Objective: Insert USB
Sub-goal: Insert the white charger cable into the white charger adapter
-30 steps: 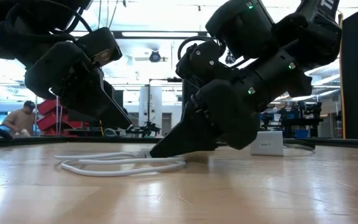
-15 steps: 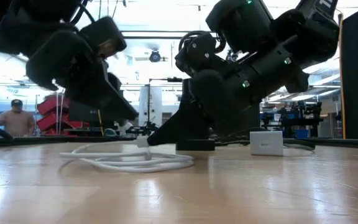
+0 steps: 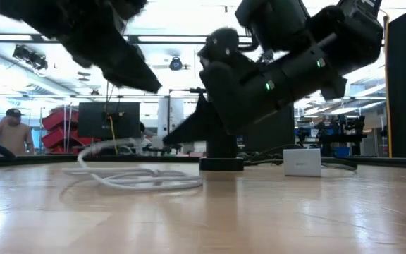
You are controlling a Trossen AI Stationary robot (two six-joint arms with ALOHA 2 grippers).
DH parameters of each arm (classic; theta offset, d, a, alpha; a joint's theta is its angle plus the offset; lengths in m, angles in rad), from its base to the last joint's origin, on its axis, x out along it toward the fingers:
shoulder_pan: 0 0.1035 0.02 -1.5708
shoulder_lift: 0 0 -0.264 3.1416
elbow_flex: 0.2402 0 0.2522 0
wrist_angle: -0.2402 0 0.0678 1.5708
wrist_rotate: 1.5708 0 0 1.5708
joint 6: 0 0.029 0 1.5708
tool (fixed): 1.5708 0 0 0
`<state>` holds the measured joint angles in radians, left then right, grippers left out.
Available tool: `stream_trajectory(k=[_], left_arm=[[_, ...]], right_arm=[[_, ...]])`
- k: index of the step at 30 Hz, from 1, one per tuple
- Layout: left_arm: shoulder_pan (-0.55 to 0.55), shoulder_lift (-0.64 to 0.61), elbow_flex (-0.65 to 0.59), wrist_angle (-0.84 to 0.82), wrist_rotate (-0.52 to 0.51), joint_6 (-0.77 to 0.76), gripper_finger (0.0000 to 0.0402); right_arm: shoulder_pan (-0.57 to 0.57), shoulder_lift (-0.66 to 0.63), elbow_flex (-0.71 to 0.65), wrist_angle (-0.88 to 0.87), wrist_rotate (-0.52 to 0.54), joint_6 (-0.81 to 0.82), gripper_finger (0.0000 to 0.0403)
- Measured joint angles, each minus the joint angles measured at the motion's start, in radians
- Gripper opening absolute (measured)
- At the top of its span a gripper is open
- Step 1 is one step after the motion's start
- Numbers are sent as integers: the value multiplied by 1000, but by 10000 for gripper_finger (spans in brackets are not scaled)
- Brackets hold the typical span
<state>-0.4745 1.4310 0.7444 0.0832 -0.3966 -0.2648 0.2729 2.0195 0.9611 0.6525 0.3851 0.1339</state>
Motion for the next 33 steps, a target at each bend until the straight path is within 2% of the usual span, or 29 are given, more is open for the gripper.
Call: stream_trajectory(k=[6,15,21,28,33], left_arm=[[-103,-41,2,31,-25,0,207],[-133,-49,5,45,-38,5,207],[-181,-48,55,-115,-49,-61,207],[-215,-25,58,-257,-169,-158,207],[-204,73,58,-261,-182,-136,207]], right_arm=[[31,-102,0,-22,139,-62,0],[88,-206,1,-26,315,-157,0],[136,-242,1,-26,420,-217,0],[144,-242,2,-26,441,-218,0],[137,-242,3,0,444,-217,0]])
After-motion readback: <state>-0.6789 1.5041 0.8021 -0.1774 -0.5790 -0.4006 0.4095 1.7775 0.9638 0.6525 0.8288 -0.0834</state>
